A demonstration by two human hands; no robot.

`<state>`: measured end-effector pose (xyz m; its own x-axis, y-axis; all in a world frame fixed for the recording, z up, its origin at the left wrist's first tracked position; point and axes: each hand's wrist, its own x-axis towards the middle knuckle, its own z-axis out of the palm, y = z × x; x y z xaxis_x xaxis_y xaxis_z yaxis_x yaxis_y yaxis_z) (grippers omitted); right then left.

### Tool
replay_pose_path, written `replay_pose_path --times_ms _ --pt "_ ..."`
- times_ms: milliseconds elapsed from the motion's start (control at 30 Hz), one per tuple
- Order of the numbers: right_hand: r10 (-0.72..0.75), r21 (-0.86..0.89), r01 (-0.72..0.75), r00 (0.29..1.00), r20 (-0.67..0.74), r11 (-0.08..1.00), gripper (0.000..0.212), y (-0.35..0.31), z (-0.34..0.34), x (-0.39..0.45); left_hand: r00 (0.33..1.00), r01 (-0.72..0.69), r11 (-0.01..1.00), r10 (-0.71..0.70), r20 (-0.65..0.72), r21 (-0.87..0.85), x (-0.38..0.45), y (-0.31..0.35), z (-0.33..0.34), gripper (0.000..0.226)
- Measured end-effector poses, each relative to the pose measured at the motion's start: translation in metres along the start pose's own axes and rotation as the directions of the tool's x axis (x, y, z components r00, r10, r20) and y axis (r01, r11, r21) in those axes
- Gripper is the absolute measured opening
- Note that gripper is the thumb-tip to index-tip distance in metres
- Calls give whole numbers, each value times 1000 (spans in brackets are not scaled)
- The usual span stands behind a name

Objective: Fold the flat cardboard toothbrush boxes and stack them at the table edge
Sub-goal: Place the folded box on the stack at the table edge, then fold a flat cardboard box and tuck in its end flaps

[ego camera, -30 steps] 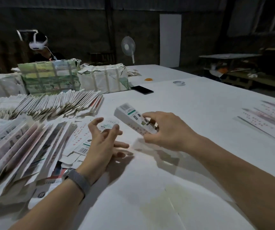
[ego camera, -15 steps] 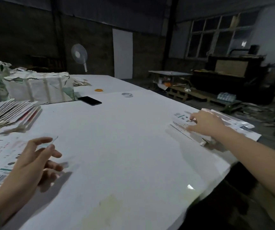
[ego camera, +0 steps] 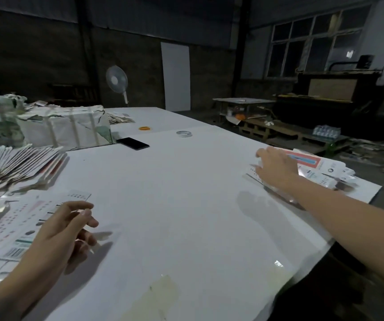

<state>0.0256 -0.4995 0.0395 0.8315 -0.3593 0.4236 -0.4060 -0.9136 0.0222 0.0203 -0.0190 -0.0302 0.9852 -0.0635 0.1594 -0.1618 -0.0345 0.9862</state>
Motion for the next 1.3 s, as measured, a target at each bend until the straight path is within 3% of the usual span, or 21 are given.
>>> replay_pose_path --times_ms 133,300,433,500,567,667,767,833,933,1033,1133,1233,1267,1300 --pt "-164 286 145 986 41 947 29 -87 -16 -22 1000 0 1000 0 3 -22 -8 10 6 22" --pt "-406 623 262 909 97 737 19 -202 -23 -77 1000 1 1000 -1 -9 7 -13 17 15 14" --pt "-564 771 295 820 100 565 16 -287 -23 -118 996 -60 993 66 -58 104 -14 21 13 19" --pt "-567 834 258 820 78 488 9 -309 -21 -132 982 -134 952 164 -90 275 -15 18 10 27" --pt "-555 863 238 830 58 446 11 -316 -14 -138 952 -202 830 290 -93 520 -17 15 2 25" --pt "-526 909 193 850 33 369 16 -312 -7 -137 884 -260 431 466 34 864 -17 20 -8 18" --pt "-500 941 129 865 47 312 19 -311 -4 -134 964 -60 120 265 26 991 -12 18 -16 46" --pt "-492 946 116 869 50 302 21 -313 -2 -134 993 51 50 102 -56 997 -10 16 -23 57" --pt "-468 966 62 882 64 250 22 -312 0 -131 997 59 99 50 -64 993 -11 24 -27 57" --pt "-427 980 15 901 72 198 20 -311 3 -129 990 -24 56 138 16 998 -14 32 -26 61" --pt "-416 989 6 908 58 151 19 -313 4 -128 965 -99 139 253 62 985 -13 34 -23 59" --pt "-401 996 -79 911 93 50 14 -316 5 -128 844 -217 204 530 79 955 -10 46 -23 56" --pt "-394 993 -114 912 114 25 15 -316 5 -127 781 -280 267 621 57 922 -10 50 -22 49" --pt "-386 991 -134 914 129 14 19 -316 5 -127 743 -346 395 669 -9 851 -11 52 -19 40"
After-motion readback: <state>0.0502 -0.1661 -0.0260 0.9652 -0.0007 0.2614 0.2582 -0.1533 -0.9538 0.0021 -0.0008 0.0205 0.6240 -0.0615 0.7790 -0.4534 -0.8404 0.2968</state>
